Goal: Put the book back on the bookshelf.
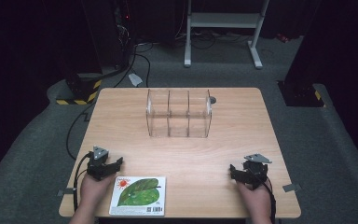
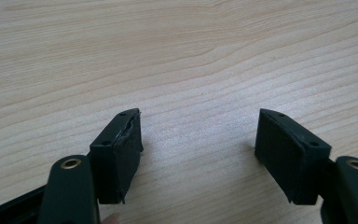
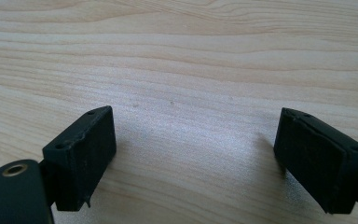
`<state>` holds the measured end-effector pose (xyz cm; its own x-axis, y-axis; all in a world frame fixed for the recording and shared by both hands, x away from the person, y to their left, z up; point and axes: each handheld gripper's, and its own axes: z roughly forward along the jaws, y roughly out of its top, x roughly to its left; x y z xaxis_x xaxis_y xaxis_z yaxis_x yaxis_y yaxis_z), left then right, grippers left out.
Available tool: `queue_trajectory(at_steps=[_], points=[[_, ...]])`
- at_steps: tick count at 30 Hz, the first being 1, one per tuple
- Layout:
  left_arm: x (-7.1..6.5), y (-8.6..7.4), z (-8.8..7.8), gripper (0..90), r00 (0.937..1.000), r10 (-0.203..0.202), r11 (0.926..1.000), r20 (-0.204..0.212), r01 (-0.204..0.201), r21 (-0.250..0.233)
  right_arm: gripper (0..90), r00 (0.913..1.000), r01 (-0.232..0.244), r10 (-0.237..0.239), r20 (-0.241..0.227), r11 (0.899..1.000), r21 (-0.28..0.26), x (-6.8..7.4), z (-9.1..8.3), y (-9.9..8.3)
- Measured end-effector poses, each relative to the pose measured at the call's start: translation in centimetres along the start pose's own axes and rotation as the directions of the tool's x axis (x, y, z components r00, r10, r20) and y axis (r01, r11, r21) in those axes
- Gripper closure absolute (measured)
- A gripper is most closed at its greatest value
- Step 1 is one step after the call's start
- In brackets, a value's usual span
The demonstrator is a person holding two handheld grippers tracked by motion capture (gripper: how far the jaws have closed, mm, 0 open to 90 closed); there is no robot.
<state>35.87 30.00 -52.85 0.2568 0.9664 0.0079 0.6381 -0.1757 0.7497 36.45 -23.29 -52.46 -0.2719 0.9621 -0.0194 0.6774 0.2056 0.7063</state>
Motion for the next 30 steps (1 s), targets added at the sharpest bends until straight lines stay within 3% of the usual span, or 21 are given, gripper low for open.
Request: queue_trajectory(at_steps=[18,25,30], points=[[-0.21,-0.35,-0.37,31.5,1.0000,-0.009,1.0000,-0.001,0.009,-0.003,12.7,1.0000,0.007,-0.007,-0.007,1.000,-0.001,-0.02,0.14,0.14],[-0.15,-0.65,-0.70,30.3,0.9995,-0.033,0.9994,-0.003,0.033,-0.006,19.1,0.9996,0.013,-0.013,-0.023,1.000,0.006,-0.02,-0.01,0.34],[-0.22,-0.75,-0.94,28.5,1.0000,-0.003,0.9999,0.003,0.003,0.011,21.8,0.9990,0.023,-0.023,-0.039,1.000,-0.007,0.30,-0.16,0.63]])
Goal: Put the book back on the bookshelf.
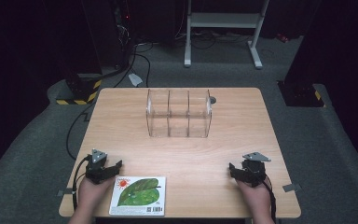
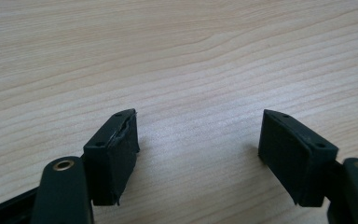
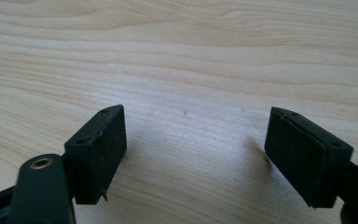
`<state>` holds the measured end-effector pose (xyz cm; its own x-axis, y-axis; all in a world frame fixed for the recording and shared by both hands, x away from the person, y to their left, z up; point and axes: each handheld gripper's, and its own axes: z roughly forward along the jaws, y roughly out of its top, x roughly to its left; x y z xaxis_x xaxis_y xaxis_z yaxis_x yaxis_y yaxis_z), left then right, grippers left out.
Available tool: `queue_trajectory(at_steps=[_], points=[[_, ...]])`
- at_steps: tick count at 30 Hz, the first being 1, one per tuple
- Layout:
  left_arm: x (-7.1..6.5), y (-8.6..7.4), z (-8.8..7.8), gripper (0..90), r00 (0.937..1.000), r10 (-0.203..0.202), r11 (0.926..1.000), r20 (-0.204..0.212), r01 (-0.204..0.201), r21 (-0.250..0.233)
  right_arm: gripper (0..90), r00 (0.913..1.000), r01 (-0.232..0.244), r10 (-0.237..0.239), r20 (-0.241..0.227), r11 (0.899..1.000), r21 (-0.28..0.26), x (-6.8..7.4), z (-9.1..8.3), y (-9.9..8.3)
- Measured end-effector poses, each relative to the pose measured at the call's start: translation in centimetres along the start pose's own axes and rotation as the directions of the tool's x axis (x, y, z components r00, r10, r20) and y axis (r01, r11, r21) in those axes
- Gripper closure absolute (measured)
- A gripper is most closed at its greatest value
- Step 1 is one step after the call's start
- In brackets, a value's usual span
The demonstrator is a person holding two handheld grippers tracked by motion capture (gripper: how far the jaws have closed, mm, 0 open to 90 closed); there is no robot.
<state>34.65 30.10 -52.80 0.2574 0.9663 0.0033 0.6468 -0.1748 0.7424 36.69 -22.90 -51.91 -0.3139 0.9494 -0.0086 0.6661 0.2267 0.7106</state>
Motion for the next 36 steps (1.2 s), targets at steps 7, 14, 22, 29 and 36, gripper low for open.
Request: queue_trajectory(at_steps=[7,14,22,29,36], points=[[0.5,-0.6,-1.5,29.5,0.9989,-0.021,0.9987,0.042,0.019,0.046,29.6,0.9960,-0.024,0.020,-0.087,0.999,-0.048,1.0,-0.8,0.5],[1.3,-1.7,-3.0,32.6,0.9969,-0.067,0.9970,0.042,0.065,0.043,33.7,0.9921,0.026,-0.036,-0.120,0.996,-0.083,4.2,-1.2,1.0],[1.6,-3.0,-4.4,33.8,0.9958,-0.074,0.9973,0.054,0.073,0.009,34.5,0.9725,0.081,-0.094,-0.213,0.994,-0.069,8.5,-0.7,1.2],[1.1,-3.2,-4.7,34.2,0.9951,-0.052,0.9986,0.084,0.053,-0.008,34.2,0.9456,0.132,-0.149,-0.289,0.988,-0.079,13.4,-0.7,1.6],[0.0,-3.7,-5.6,33.7,0.9922,-0.048,0.9985,0.115,0.051,-0.021,34.7,0.9008,0.202,-0.221,-0.374,0.975,-0.088,16.8,-0.3,2.0]])
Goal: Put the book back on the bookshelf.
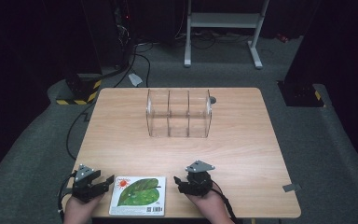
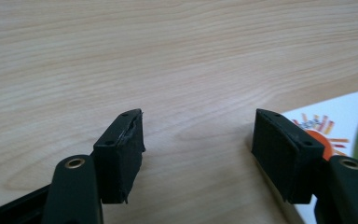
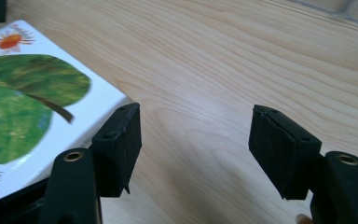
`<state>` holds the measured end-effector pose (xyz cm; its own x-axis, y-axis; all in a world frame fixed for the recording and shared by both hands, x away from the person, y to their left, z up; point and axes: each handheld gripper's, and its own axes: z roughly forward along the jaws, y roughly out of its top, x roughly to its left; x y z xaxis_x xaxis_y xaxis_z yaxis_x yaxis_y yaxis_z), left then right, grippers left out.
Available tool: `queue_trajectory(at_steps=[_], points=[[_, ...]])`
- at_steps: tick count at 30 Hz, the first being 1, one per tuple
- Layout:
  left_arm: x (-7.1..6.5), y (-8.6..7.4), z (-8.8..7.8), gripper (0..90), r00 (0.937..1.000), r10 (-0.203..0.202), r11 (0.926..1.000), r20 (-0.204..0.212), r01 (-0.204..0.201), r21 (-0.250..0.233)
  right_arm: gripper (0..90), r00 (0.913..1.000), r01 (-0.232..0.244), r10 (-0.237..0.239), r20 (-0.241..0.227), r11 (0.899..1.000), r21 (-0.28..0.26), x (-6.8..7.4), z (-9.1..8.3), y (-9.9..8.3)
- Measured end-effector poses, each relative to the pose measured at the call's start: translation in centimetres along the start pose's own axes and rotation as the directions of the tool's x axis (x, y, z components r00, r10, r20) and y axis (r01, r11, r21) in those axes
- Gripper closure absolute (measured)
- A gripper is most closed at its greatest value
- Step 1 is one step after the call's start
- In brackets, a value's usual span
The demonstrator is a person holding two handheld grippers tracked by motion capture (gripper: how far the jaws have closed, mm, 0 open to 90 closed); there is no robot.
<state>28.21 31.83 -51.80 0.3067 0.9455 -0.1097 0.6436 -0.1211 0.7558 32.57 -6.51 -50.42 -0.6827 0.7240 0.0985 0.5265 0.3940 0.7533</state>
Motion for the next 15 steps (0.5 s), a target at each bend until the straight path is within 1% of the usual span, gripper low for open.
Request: queue_trajectory(at_steps=[1,2,3,4,5,6,7,8,9,10,12,13,14,15], points=[[-0.2,-0.1,-0.2,33.4,1.0000,0.004,1.0000,-0.002,-0.004,-0.005,35.0,0.9999,-0.001,0.001,-0.012,1.000,-0.006,0.3,0.2,0.1],[-0.4,-0.1,-0.4,33.3,1.0000,-0.001,0.9999,0.002,0.001,-0.011,35.4,0.9996,-0.011,0.011,-0.028,1.000,-0.008,0.5,0.3,0.2],[-0.6,-0.2,-0.5,33.3,0.9999,-0.003,0.9999,0.011,0.003,-0.017,35.4,0.9990,-0.011,0.011,-0.044,1.000,-0.004,0.8,0.6,0.3],[-0.6,-0.2,-0.5,33.2,0.9999,-0.003,0.9999,0.011,0.003,-0.017,35.4,0.9990,-0.011,0.011,-0.044,1.000,-0.004,0.8,0.6,0.3],[-1.1,-0.3,-0.6,33.0,0.9996,-0.005,0.9999,0.028,0.005,-0.015,35.4,0.9987,0.018,-0.018,-0.048,1.000,0.006,1.3,1.0,0.5],[-1.1,-0.3,-0.6,33.0,0.9996,-0.005,0.9999,0.028,0.005,-0.015,35.4,0.9987,0.018,-0.018,-0.048,1.000,0.006,1.3,1.0,0.5],[-1.5,-0.5,-0.6,33.0,0.9994,0.013,0.9998,0.033,-0.013,-0.011,35.6,0.9976,0.023,-0.023,-0.066,1.000,0.002,1.7,1.2,0.6],[-1.5,-0.5,-0.6,33.0,0.9994,0.013,0.9998,0.033,-0.013,-0.011,35.6,0.9976,0.023,-0.023,-0.066,1.000,0.002,1.7,1.2,0.6],[-1.7,-0.6,-0.6,33.1,0.9991,0.017,0.9998,0.039,-0.016,-0.008,36.0,0.9964,0.020,-0.019,-0.082,1.000,0.000,2.0,1.3,0.8],[-1.8,-0.7,-0.7,33.6,0.9988,0.028,0.9996,0.039,-0.027,-0.002,36.0,0.9958,0.026,-0.026,-0.088,1.000,0.001,2.2,1.3,0.9],[-2.2,-0.9,-0.7,34.5,0.9980,0.020,0.9998,0.060,-0.020,0.001,36.3,0.9953,0.028,-0.028,-0.093,1.000,0.005,2.5,1.4,0.9],[-2.5,-1.2,-0.8,34.8,0.9967,0.006,1.0000,0.081,-0.006,-0.001,37.4,0.9935,0.039,-0.038,-0.107,0.999,0.011,2.8,1.7,0.9],[-2.5,-1.2,-0.8,35.4,0.9967,0.006,1.0000,0.081,-0.006,-0.001,37.4,0.9935,0.039,-0.038,-0.107,0.999,0.011,2.8,1.7,0.9],[-2.7,-1.3,-0.8,35.4,0.9968,0.007,1.0000,0.080,-0.007,0.004,38.8,0.9918,0.050,-0.048,-0.118,0.999,0.018,3.1,2.1,1.0]])
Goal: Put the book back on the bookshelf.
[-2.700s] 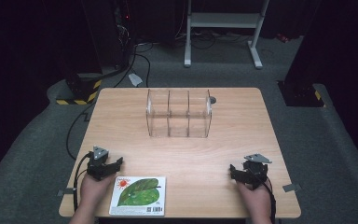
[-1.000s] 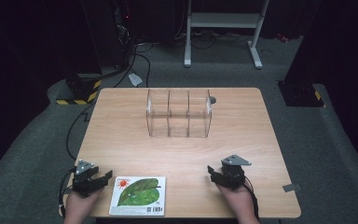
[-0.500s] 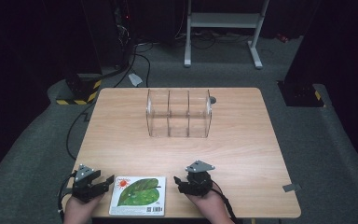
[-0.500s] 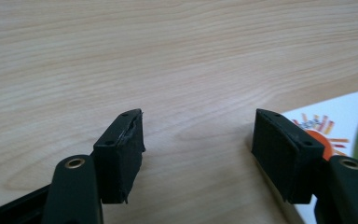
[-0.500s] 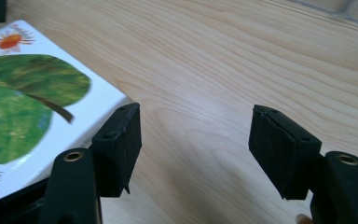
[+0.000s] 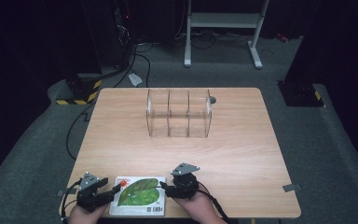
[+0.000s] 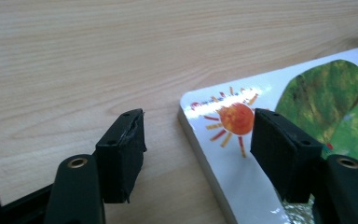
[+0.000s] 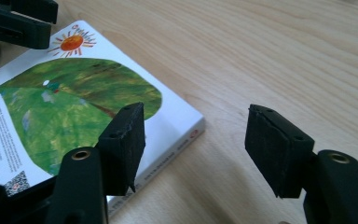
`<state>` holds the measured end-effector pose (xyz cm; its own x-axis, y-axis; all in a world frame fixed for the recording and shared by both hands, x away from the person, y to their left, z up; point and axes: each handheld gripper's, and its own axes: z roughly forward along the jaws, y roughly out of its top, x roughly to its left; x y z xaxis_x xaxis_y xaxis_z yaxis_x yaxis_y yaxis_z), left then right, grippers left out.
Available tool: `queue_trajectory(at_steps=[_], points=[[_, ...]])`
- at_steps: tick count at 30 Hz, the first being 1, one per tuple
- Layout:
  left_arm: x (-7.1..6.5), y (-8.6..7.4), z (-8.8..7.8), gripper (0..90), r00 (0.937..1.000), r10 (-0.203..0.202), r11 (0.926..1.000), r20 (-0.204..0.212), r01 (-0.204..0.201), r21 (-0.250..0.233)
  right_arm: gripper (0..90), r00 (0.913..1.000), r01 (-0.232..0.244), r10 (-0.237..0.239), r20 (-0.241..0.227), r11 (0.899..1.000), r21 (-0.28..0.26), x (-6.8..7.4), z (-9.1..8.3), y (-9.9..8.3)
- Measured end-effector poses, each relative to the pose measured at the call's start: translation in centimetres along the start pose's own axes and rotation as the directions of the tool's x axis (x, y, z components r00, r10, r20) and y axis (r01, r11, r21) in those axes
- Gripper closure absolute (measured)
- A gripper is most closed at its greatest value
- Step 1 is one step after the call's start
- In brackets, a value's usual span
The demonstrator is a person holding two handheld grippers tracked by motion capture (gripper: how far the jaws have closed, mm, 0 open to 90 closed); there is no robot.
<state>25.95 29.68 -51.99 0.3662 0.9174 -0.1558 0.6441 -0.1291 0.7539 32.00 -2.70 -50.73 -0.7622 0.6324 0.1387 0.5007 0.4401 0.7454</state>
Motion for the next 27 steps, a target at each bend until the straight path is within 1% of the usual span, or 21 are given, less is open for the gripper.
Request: queue_trajectory(at_steps=[2,4,6,7,8,9,10,11,13,14,17,20,22,27], points=[[-0.2,-0.1,0.1,36.9,0.9999,0.011,0.9999,0.000,-0.011,0.011,39.6,0.9999,0.003,-0.003,-0.012,1.000,0.006,0.4,0.3,0.0],[-0.3,-0.3,0.0,43.1,0.9997,0.000,0.9999,0.023,0.000,0.013,40.5,0.9997,0.016,-0.016,-0.018,1.000,0.017,0.8,0.6,0.1],[-0.4,-0.4,0.0,44.9,0.9995,0.004,0.9999,0.032,-0.005,0.010,41.6,0.9995,0.025,-0.025,-0.018,0.999,0.021,1.0,0.8,0.1],[-0.6,-0.4,0.0,46.2,0.9991,-0.001,0.9999,0.042,0.000,0.012,42.2,0.9996,0.021,-0.021,-0.017,0.999,0.028,1.1,0.9,0.0],[-0.6,-0.4,-0.1,48.1,0.9990,0.010,0.9999,0.043,-0.010,0.013,43.6,0.9995,0.027,-0.027,-0.017,0.999,0.032,1.1,1.1,0.0],[-0.7,-0.5,0.0,48.9,0.9989,0.011,0.9999,0.045,-0.012,0.008,44.2,0.9994,0.029,-0.028,-0.020,0.999,0.040,1.2,1.2,0.0],[-0.8,-0.5,0.0,50.0,0.9986,0.017,0.9998,0.050,-0.018,0.009,45.2,0.9993,0.021,-0.020,-0.032,0.999,0.042,1.2,1.3,-0.1],[-1.0,-0.5,0.0,52.4,0.9986,0.024,0.9997,0.047,-0.024,0.005,46.3,0.9993,0.018,-0.017,-0.033,0.999,0.042,1.2,1.3,-0.1],[-1.2,-0.6,-0.1,52.6,0.9987,0.036,0.9994,0.037,-0.036,-0.001,47.1,0.9992,0.027,-0.026,-0.029,0.999,0.046,1.3,1.3,0.0],[-1.2,-0.6,-0.1,52.7,0.9987,0.035,0.9994,0.037,-0.035,-0.001,47.0,0.9992,0.028,-0.027,-0.030,0.999,0.046,1.3,1.4,0.0],[-1.2,-0.6,0.0,52.9,0.9988,0.037,0.9993,0.034,-0.036,-0.008,47.0,0.9994,0.017,-0.015,-0.032,0.998,0.052,1.3,1.3,0.0],[-1.4,-0.6,0.1,53.3,0.9988,0.043,0.9990,0.024,-0.043,-0.015,47.1,0.9992,0.032,-0.031,-0.027,0.998,0.046,1.2,1.3,0.0],[-1.5,-0.6,0.3,53.4,0.9989,0.037,0.9991,0.028,-0.036,-0.022,47.4,0.9994,0.027,-0.026,-0.021,0.999,0.046,1.1,1.3,0.0],[-1.8,-0.2,0.8,53.4,0.9987,0.046,0.9986,0.025,-0.045,-0.029,47.8,0.9998,0.019,-0.019,-0.005,0.999,0.039,0.6,1.2,0.0]])
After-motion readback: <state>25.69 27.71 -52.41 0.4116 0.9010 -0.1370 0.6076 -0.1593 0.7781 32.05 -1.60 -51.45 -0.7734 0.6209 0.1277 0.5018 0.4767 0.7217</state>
